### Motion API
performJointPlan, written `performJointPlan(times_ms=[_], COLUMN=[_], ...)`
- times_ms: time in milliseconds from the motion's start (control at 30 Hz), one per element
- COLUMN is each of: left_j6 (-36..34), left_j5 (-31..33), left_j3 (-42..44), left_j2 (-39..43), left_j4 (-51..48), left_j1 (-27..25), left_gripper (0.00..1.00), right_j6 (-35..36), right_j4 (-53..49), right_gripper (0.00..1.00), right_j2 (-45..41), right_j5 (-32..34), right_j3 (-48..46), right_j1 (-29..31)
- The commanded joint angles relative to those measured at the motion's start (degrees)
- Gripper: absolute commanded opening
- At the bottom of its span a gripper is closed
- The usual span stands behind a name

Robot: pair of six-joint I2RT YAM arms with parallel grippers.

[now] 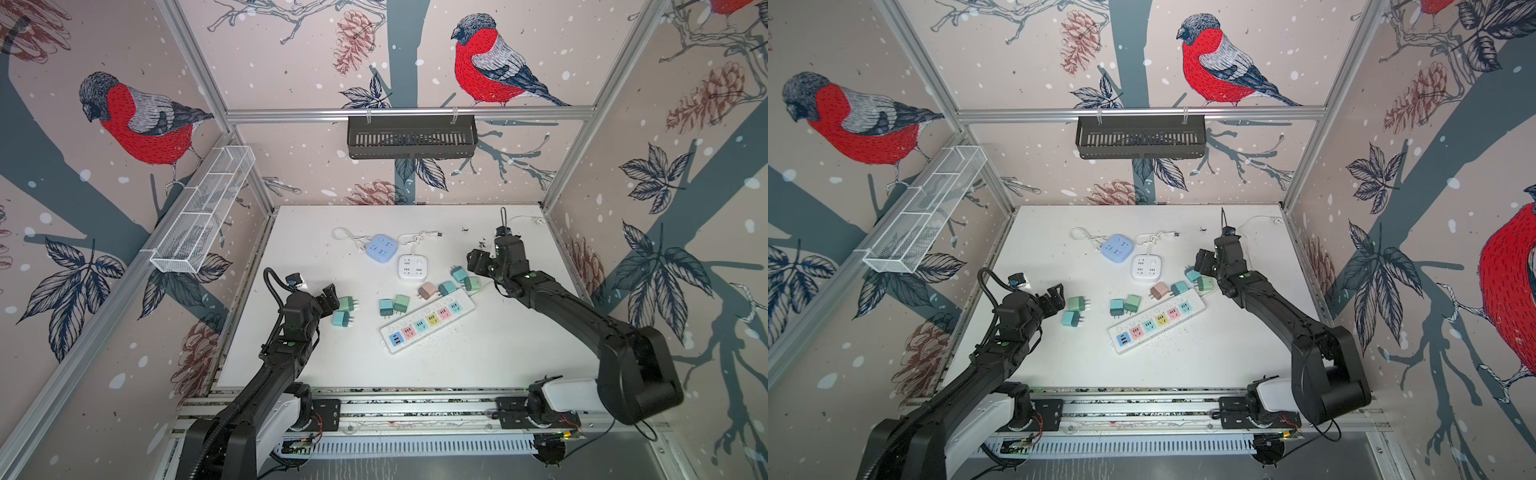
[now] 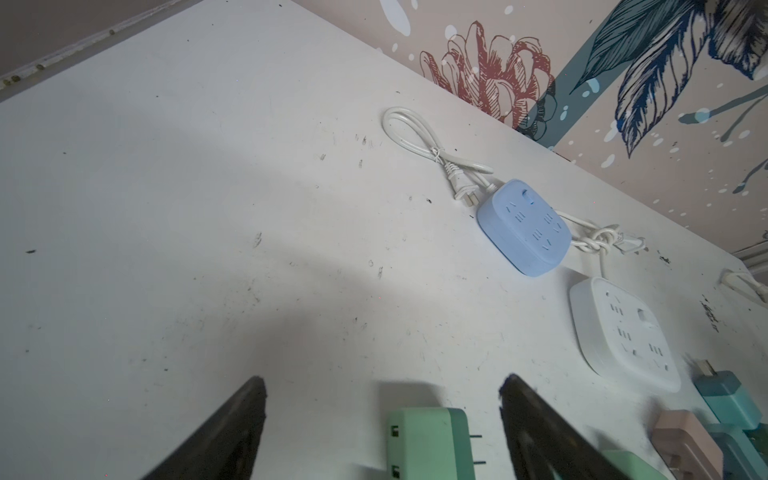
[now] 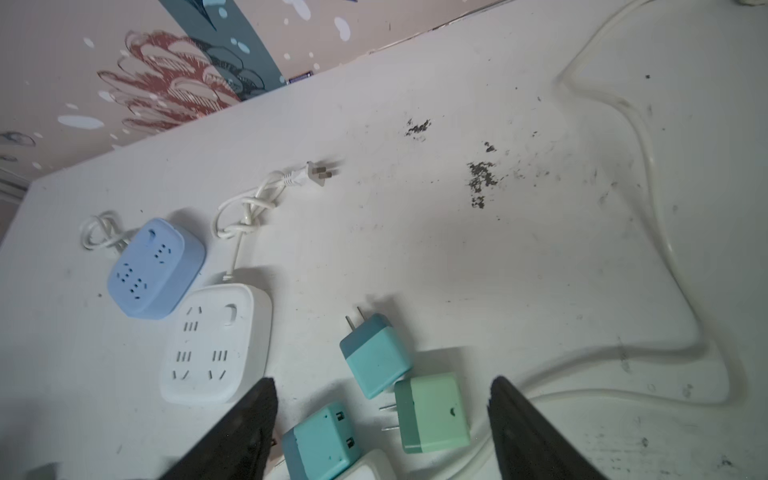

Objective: Insert the plug
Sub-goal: 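Lower the right gripper over a teal plug adapter near the power strip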

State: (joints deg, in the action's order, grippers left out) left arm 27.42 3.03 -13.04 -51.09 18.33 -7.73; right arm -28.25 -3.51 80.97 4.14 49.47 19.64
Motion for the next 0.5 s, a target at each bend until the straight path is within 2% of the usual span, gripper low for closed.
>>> performJointPlan(times_ms=[0, 67, 167, 300, 467], left_j6=[0.09, 0.04, -0.09, -0.18, -0.19], left_j5=[1.68, 3.29, 4.26, 4.42, 4.53], left_j3=[0.61, 1.19, 1.8, 1.96, 1.94], left_j2=[1.79, 3.42, 4.85, 5.22, 5.36], left_j4=[2.71, 2.5, 2.24, 2.4, 2.36], left_j1=[-1.53, -2.83, -3.7, -3.92, -4.05], left_gripper=[0.88, 0.88, 0.88, 0.88, 0.88], right_j6=[2.84, 4.31, 5.17, 5.91, 7.16], right_j4=[-4.25, -4.72, -7.08, -5.77, -7.09], right_gripper=[0.81, 0.8, 0.74, 0.76, 0.77], right_j2=[4.0, 7.75, 13.3, 17.6, 23.55], right_j5=[4.32, 4.83, 4.42, -0.1, -0.18], right_j3=[2.34, 4.36, 8.29, 10.1, 13.52], right_j1=[1.87, 2.82, 2.49, 1.53, 2.44])
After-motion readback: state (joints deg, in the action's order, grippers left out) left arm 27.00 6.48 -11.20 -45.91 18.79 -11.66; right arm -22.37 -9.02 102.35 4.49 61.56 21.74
